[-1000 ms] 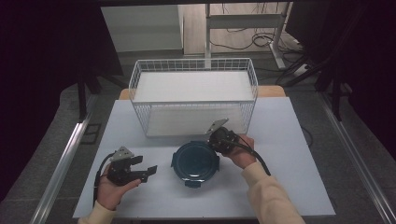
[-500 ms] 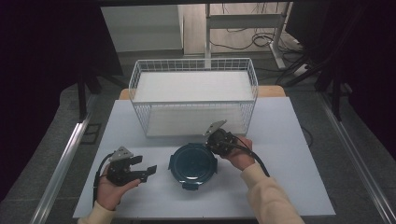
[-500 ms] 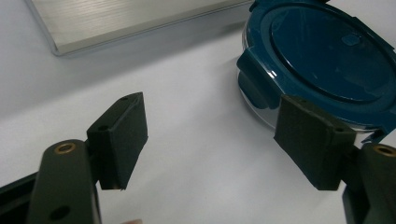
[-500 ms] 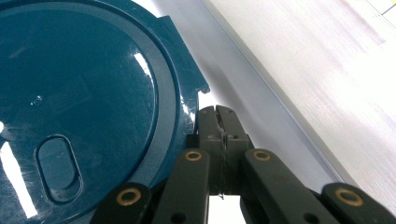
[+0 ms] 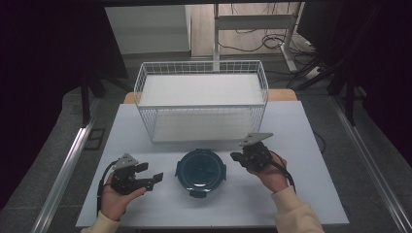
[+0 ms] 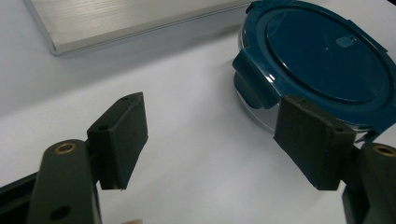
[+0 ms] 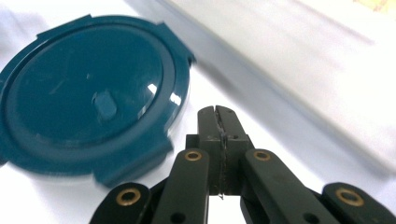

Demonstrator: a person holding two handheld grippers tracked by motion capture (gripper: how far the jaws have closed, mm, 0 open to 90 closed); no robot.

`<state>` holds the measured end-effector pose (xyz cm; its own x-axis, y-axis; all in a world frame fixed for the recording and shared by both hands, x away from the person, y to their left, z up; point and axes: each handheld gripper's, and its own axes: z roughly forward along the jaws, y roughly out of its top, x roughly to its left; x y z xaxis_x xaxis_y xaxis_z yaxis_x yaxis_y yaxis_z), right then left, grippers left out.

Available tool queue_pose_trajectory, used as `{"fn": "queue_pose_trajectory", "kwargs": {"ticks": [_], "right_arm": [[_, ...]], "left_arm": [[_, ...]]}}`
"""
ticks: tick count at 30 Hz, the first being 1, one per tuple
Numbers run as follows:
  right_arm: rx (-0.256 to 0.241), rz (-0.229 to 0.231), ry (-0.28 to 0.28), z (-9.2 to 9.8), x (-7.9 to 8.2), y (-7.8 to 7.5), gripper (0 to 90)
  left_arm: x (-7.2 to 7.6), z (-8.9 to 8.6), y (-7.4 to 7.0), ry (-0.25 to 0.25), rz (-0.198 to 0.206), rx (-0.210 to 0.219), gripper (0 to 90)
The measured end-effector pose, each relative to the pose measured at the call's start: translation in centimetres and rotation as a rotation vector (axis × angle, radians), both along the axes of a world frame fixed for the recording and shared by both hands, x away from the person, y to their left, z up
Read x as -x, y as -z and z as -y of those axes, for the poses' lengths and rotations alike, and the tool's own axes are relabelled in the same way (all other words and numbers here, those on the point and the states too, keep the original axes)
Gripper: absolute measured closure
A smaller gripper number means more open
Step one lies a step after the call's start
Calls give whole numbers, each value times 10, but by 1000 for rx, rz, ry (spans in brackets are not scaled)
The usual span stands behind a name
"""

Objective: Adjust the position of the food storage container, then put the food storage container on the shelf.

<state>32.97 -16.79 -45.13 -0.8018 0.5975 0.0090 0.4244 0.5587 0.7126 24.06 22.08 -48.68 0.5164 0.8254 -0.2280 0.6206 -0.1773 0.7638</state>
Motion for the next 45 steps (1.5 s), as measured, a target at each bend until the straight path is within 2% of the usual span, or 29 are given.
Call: {"fn": "queue_pose_trajectory", "kwargs": {"ticks": [3, 4, 6, 8, 10, 13, 17, 22, 28, 32, 37, 45], "right_arm": [[-10, -48, 38, 14, 6, 5, 897], [-15, -63, 59, 20, 8, 7, 861], [-32, -85, 87, 28, 12, 9, 722], [-48, -81, 126, 35, 18, 11, 556], [-73, -92, 159, 42, 24, 15, 440], [-102, -103, 199, 51, 34, 22, 343], [-103, -93, 220, 59, 45, 30, 261], [-132, -100, 230, 68, 54, 33, 223], [-162, -101, 250, 73, 54, 31, 219], [-170, -108, 266, 74, 53, 31, 207], [-187, -111, 280, 77, 54, 31, 203], [-245, -136, 276, 69, 55, 29, 198]], "left_arm": [[2, -1, -1, 0, 1, -2, 253], [2, -1, -1, 2, 4, -3, 253], [3, -2, -1, 0, 5, 2, 253], [4, -3, -1, -7, 2, 7, 253], [4, -4, -1, -6, 4, 3, 253], [4, -3, -1, -13, 2, -2, 253], [4, -2, -4, -14, 13, -9, 253], [7, -2, -7, -23, 22, -13, 252], [6, -3, -6, -27, 11, -11, 251], [5, -3, -6, -53, -17, 9, 249], [3, -1, -9, -55, -33, 35, 245], [2, 1, -8, -66, -64, 56, 218]]}}
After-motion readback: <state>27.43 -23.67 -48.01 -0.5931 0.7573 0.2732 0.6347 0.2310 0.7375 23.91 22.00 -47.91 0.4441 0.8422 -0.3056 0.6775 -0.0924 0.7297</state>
